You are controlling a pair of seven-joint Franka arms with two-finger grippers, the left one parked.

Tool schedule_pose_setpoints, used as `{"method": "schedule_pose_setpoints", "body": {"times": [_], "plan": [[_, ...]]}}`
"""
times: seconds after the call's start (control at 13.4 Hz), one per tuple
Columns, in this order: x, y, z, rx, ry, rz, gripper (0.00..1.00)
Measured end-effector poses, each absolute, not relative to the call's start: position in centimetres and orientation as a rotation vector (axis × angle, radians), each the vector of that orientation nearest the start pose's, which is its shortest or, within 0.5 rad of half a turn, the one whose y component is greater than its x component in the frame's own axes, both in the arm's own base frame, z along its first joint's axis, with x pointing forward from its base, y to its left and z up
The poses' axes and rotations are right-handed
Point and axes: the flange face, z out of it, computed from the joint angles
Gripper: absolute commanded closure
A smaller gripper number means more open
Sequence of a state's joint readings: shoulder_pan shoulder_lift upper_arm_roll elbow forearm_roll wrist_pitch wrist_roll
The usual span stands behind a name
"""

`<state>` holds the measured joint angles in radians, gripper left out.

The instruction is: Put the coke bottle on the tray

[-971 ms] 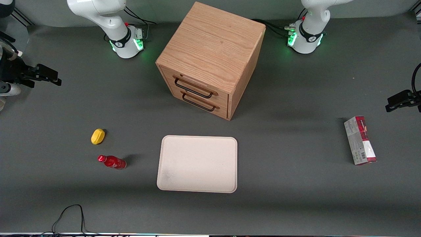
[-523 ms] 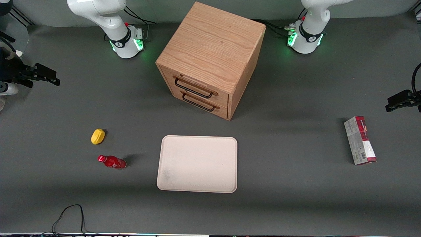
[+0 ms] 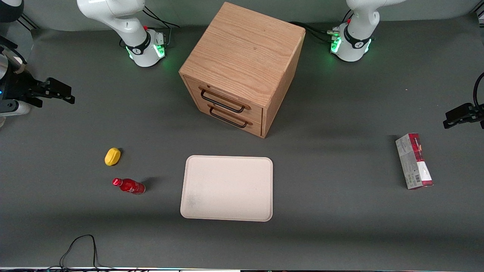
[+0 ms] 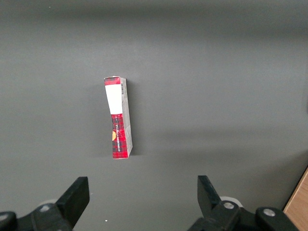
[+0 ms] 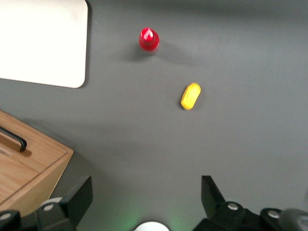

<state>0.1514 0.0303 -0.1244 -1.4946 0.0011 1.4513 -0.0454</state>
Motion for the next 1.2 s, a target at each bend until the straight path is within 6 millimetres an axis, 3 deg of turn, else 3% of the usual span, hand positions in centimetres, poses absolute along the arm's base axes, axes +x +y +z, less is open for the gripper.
{"method": "schedule_pose_setpoints", "body": {"times": [0.15,0.3,0.45,0.6,0.75,1.05,1.2], "plan": [[57.9,2.1,63.6,-3.152,-0.115,0.086,0.00],[61.8,2.8,62.5,-3.170,-0.117,0.075,0.00],[65.8,3.7,59.8,-3.187,-0.127,0.079,0.00],[68.3,4.3,56.6,-3.197,-0.136,0.110,0.00],[69.2,4.6,55.5,-3.199,-0.141,0.117,0.00],[69.1,5.0,56.3,-3.171,-0.147,0.102,0.00],[69.3,5.2,55.4,-3.162,-0.150,0.125,0.00]]}}
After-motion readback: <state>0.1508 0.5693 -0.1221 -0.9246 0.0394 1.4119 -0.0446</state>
